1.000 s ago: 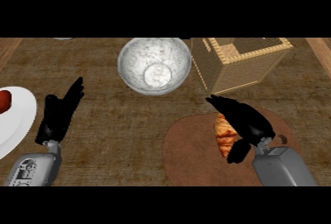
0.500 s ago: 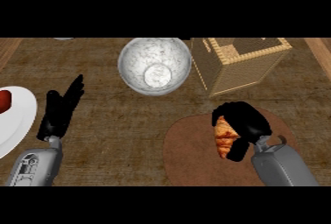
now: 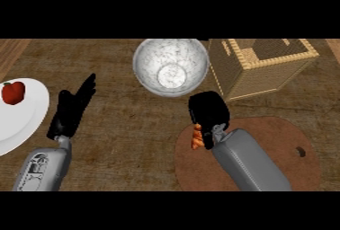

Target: Pick the croissant from the cutting board and place it in the basket

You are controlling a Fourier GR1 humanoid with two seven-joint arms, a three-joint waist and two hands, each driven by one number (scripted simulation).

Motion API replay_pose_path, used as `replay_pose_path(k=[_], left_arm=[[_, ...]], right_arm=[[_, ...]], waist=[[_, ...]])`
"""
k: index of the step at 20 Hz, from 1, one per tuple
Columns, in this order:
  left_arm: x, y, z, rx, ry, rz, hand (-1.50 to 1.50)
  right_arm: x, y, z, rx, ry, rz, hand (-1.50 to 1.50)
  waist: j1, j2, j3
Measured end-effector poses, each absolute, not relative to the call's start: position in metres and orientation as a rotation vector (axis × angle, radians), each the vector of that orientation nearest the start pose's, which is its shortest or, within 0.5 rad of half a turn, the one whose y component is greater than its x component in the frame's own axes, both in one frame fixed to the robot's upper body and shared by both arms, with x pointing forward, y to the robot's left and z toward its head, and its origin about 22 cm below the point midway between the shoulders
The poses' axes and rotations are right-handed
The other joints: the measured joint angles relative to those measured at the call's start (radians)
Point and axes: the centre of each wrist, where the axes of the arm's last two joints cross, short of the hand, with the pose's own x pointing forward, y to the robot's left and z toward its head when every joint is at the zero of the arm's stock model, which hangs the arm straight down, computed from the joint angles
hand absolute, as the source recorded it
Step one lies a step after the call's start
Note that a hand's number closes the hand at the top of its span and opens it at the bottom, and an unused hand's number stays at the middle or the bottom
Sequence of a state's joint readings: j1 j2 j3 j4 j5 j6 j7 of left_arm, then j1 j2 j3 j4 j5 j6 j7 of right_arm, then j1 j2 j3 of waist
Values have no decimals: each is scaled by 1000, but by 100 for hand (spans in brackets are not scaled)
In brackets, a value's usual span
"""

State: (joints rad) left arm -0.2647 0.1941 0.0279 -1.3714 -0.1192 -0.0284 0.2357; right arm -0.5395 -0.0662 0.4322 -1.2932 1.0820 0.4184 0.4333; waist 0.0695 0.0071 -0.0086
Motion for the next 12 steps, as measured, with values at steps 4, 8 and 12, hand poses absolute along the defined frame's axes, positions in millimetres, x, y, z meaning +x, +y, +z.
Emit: replay_pose_path(k=[4, 8, 12], left_arm=[[313, 250, 35, 205, -1389, -286, 0], [312, 248, 32, 200, -1389, -291, 0], [312, 244, 32, 201, -1388, -291, 0]], right_arm=[[334, -52, 70, -901, -1087, 1504, 150], [343, -23, 80, -945, -1144, 1472, 150], [347, -11, 104, -849, -1264, 1296, 150]], waist=[[27, 8, 4], [32, 10, 6], [31, 7, 8]])
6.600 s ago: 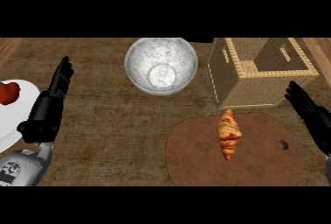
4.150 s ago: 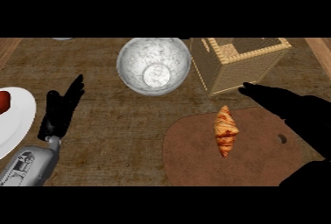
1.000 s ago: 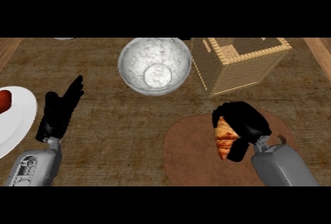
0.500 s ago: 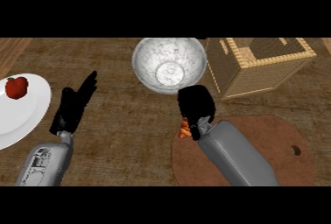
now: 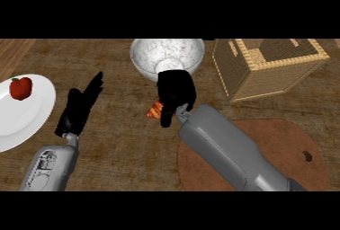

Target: Pick the croissant from the cutting board and place it in the basket

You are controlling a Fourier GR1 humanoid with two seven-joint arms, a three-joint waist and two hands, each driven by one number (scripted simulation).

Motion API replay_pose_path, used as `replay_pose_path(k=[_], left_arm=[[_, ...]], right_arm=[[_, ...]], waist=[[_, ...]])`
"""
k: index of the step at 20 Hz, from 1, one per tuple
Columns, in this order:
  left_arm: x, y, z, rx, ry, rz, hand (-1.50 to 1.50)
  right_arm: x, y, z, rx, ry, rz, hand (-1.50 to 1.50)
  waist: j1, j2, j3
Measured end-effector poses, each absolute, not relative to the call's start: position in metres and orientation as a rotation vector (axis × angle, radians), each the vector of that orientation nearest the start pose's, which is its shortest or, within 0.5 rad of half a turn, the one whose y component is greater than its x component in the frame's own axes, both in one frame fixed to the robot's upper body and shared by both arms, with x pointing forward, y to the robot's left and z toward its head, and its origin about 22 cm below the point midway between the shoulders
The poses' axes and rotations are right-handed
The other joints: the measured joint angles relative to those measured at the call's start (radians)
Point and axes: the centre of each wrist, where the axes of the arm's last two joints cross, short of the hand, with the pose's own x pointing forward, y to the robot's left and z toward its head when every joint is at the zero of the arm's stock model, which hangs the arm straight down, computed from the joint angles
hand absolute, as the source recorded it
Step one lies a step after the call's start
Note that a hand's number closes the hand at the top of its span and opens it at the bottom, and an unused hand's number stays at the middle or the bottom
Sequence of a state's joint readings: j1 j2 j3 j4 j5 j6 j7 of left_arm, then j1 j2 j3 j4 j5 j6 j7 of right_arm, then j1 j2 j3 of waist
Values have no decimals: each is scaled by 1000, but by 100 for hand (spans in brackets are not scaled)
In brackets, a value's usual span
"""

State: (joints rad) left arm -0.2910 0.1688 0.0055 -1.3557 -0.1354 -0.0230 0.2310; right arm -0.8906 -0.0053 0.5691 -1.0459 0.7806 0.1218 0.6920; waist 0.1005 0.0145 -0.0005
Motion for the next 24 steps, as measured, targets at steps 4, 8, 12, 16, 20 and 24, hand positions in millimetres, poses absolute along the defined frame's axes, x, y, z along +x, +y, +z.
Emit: replay_pose_path(k=[4, 8, 12, 16, 20, 24], left_arm=[[314, 245, 34, 207, -1383, -279, 0], [315, 252, 33, 222, -1372, -271, 0], [311, 256, 24, 230, -1361, -255, 0], [307, 265, 27, 243, -1359, -239, 0], [299, 273, 23, 252, -1360, -233, 0], [299, 272, 23, 256, -1362, -231, 0]], right_arm=[[342, 4, 139, -749, -1414, 1109, 150], [334, 19, 188, -659, -1560, 897, 150], [326, 37, 239, -635, -1659, 765, 150], [327, 47, 290, -638, -1712, 690, 150], [336, 49, 327, -646, -1724, 625, 150], [344, 47, 357, -688, -1721, 574, 150]], waist=[[-11, -4, 0], [-24, -8, 0], [-45, -12, -1], [-60, -14, -1], [-69, -14, -1], [-76, -13, -1]])
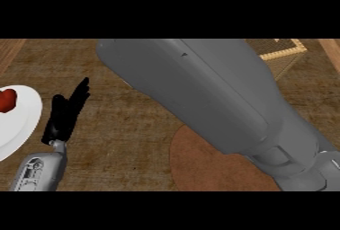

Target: Pick the croissant from the cutting board and place it in the basket

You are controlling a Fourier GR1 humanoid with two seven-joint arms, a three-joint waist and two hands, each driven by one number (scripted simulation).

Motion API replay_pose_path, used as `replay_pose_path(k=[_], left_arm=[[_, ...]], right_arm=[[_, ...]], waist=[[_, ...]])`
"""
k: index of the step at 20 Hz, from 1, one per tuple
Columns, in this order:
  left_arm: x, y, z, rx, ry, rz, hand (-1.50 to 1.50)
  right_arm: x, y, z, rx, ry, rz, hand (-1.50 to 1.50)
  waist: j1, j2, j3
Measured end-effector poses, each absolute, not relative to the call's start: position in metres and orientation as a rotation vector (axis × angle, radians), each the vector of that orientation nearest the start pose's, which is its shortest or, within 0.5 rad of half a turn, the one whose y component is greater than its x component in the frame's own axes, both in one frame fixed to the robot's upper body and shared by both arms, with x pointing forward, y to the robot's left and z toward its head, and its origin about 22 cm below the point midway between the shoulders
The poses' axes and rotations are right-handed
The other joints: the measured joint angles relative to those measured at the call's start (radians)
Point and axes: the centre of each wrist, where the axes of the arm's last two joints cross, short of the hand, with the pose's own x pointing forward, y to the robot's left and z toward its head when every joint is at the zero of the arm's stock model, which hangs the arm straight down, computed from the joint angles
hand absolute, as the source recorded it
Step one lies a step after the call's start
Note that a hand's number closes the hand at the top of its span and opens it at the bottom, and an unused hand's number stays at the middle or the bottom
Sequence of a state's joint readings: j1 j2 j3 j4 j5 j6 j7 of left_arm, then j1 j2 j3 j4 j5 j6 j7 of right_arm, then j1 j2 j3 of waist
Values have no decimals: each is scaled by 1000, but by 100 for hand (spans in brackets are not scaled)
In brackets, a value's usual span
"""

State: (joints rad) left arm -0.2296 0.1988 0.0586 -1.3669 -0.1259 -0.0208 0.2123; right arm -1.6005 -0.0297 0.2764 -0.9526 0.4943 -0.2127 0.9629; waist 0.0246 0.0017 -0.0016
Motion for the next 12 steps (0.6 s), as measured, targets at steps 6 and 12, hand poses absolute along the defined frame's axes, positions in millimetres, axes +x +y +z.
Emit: replay_pose_path(k=[6, 12], left_arm=[[300, 272, 27, 264, -1362, -229, 0], [302, 269, 27, 261, -1365, -224, 0]], right_arm=[[368, 30, 381, -915, -1618, 617, 150], [401, -6, 380, -1151, -1433, 717, 150]], waist=[[-3, 1, 0], [-7, 4, 0]])
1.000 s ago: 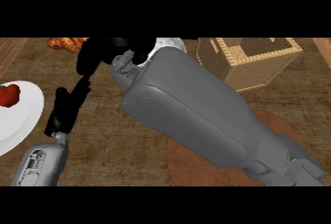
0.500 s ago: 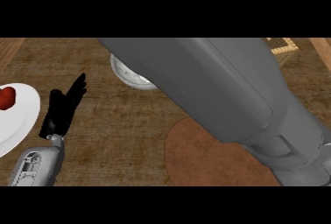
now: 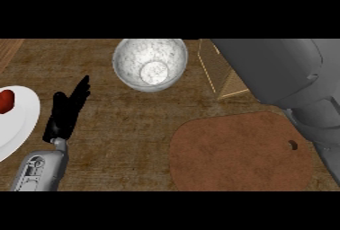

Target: Pick the croissant from the cutting board and place it in the basket

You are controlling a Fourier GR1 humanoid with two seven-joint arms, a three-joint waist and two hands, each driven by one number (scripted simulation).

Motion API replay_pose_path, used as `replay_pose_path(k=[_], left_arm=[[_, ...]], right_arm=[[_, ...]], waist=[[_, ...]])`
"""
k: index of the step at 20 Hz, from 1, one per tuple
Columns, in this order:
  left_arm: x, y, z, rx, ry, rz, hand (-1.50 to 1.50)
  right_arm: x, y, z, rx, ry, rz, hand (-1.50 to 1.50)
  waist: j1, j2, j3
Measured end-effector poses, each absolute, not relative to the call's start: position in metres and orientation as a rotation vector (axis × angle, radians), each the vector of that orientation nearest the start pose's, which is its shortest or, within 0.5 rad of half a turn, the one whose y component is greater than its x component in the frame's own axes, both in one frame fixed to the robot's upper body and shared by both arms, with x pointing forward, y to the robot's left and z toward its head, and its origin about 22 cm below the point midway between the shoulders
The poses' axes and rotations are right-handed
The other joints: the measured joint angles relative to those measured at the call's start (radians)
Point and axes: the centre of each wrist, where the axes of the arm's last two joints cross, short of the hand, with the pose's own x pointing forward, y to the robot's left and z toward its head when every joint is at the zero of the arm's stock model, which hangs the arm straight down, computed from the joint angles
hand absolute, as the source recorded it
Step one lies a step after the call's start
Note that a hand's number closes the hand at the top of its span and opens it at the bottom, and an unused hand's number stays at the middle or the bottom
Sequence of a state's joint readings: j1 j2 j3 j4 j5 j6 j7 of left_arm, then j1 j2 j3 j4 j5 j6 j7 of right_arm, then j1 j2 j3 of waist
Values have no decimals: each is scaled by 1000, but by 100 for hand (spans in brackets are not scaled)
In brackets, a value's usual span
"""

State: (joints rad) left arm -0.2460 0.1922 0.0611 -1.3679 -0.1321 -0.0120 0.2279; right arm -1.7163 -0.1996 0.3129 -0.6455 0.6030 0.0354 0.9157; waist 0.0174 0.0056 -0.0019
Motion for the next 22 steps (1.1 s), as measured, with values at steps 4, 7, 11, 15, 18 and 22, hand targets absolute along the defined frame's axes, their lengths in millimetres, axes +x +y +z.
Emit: replay_pose_path(k=[4, 7, 11, 15, 18, 22], left_arm=[[299, 269, 24, 260, -1362, -225, 0], [296, 275, 25, 260, -1357, -225, 0], [297, 281, 28, 261, -1356, -223, 0], [298, 277, 27, 264, -1362, -214, 0], [300, 278, 29, 263, -1366, -216, 0], [299, 277, 27, 261, -1360, -218, 0]], right_arm=[[423, -43, 376, -1223, -1337, 739, 150], [435, -70, 370, -1249, -1301, 741, 150], [447, -102, 359, -1245, -1292, 765, 150], [455, -134, 345, -1198, -1323, 801, 150], [461, -151, 329, -1169, -1326, 804, 150], [467, -160, 303, -1153, -1313, 834, 150]], waist=[[0, 0, 0], [-1, -1, 1], [-5, -2, 1], [-7, -2, 2], [-4, -1, 2], [-4, -1, 2]])
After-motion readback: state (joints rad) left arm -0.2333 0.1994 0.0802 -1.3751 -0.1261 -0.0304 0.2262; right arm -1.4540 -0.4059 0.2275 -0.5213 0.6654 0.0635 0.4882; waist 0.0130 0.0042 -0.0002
